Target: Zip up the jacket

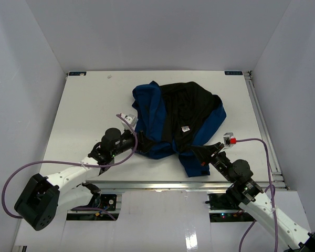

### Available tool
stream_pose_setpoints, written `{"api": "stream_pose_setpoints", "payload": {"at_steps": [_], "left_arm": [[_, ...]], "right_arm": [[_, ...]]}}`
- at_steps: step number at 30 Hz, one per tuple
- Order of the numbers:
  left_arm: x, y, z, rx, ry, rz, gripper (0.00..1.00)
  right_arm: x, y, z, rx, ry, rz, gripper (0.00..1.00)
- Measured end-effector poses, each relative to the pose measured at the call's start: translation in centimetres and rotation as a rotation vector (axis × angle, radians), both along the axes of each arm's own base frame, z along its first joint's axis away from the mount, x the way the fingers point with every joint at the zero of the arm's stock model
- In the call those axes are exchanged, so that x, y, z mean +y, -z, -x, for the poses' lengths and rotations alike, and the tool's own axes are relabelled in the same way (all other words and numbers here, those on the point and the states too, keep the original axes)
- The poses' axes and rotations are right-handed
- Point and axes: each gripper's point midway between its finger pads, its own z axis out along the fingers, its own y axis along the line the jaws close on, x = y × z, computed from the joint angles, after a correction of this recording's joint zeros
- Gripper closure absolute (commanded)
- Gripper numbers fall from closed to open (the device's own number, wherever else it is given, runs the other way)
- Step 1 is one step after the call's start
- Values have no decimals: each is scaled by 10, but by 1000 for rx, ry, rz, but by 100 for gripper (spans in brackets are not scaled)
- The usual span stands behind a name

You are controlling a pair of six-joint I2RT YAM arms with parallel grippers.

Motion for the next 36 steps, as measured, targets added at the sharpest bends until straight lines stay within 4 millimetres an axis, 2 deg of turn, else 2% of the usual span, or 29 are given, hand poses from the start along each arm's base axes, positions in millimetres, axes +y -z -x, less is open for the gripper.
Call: {"api": "stream_pose_setpoints", "payload": {"at_steps": [3, 9, 15, 22, 28, 33, 36], "left_arm": [[5, 2, -3, 16, -42, 6, 36], [26, 12, -8, 48, -162, 20, 33], [39, 2, -15, 28, -236, 61, 47], [52, 34, -24, 129, -309, 18, 47], [43, 51, -21, 183, -256, 6, 45], [32, 73, -13, 245, -172, -17, 45], [23, 75, -9, 251, -119, -2, 45]], "right_arm": [[0, 0, 0, 0, 0, 0, 92], [0, 0, 0, -1, 0, 1, 92], [0, 0, 0, -1, 0, 1, 92], [0, -1, 0, -6, 0, -3, 92], [-1, -2, 1, -7, 0, -5, 92], [-1, -2, 1, -8, 0, -5, 92], [-1, -2, 1, -8, 0, -5, 92]]}}
